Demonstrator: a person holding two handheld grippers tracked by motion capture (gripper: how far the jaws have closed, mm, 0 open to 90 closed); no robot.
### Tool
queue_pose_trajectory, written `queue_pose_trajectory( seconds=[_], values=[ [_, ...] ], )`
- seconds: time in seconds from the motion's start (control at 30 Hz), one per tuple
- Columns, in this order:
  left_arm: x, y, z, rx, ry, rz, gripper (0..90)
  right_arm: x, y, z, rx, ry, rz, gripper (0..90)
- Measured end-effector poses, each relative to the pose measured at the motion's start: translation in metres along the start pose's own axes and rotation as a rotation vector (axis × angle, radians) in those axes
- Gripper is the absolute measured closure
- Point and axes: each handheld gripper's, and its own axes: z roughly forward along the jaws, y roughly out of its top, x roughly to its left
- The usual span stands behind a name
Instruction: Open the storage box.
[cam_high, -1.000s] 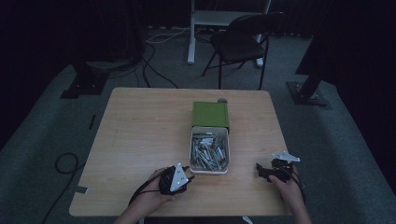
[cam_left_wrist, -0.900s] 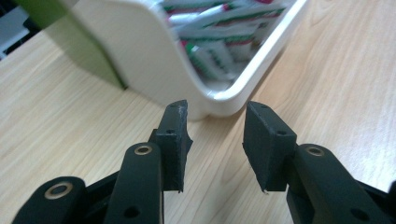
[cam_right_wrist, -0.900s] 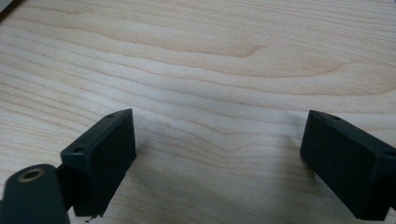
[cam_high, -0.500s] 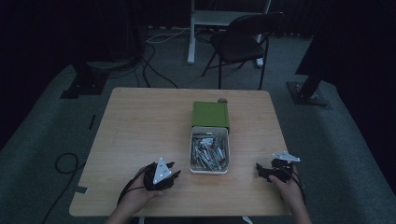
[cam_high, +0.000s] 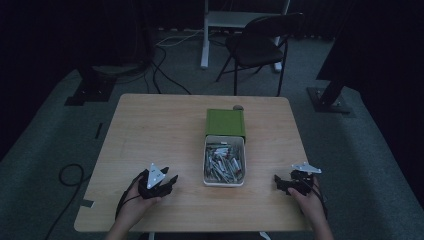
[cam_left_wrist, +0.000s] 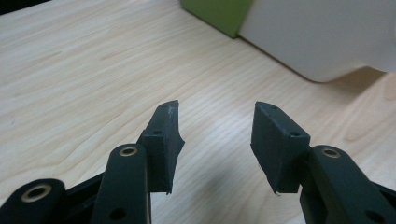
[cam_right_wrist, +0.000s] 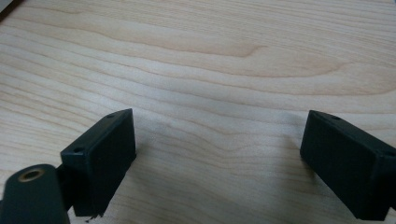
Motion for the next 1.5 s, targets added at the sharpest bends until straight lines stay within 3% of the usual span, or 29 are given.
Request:
queue_pose_trajectory(
  seconds=[0.3, 0.5, 0.67, 0.77, 0.83, 0.93, 1.03, 1.13, 1.27, 1.5],
  values=[
    [0.025, -0.009, -0.007, 0.013, 0.063, -0.095, 42.4, 0.0, 0.0, 0.0, 0.0, 0.0, 0.0, 10.1],
    [0.039, -0.014, -0.011, 0.033, 0.101, -0.134, 38.4, 0.0, 0.0, 0.0, 0.0, 0.0, 0.0, 10.1],
    [0.049, -0.019, -0.013, 0.017, 0.102, -0.178, 28.9, 0.0, 0.0, 0.0, 0.0, 0.0, 0.0, 10.1],
    [0.052, -0.02, -0.014, 0.013, 0.11, -0.177, 26.2, 0.0, 0.0, 0.0, 0.0, 0.0, 0.0, 10.1],
    [0.054, -0.02, -0.014, 0.012, 0.122, -0.184, 19.7, 0.0, 0.0, 0.0, 0.0, 0.0, 0.0, 10.1],
    [0.056, -0.022, -0.015, 0.023, 0.135, -0.218, 14.3, 0.0, 0.0, 0.0, 0.0, 0.0, 0.0, 10.1],
    [0.06, -0.025, -0.015, 0.056, 0.176, -0.208, 10.0, 0.0, 0.0, 0.0, 0.0, 0.0, 0.0, 10.1],
    [0.065, -0.029, -0.017, 0.078, 0.223, -0.23, 10.0, 0.0, 0.0, 0.0, 0.0, 0.0, 0.0, 10.1],
    [0.074, -0.032, -0.023, 0.112, 0.327, -0.248, 10.0, 0.0, 0.0, 0.0, 0.0, 0.0, 0.0, 10.1],
    [0.084, -0.037, -0.031, 0.14, 0.376, -0.285, 10.0, 0.0, 0.0, 0.0, 0.0, 0.0, 0.0, 10.1]
  ],
)
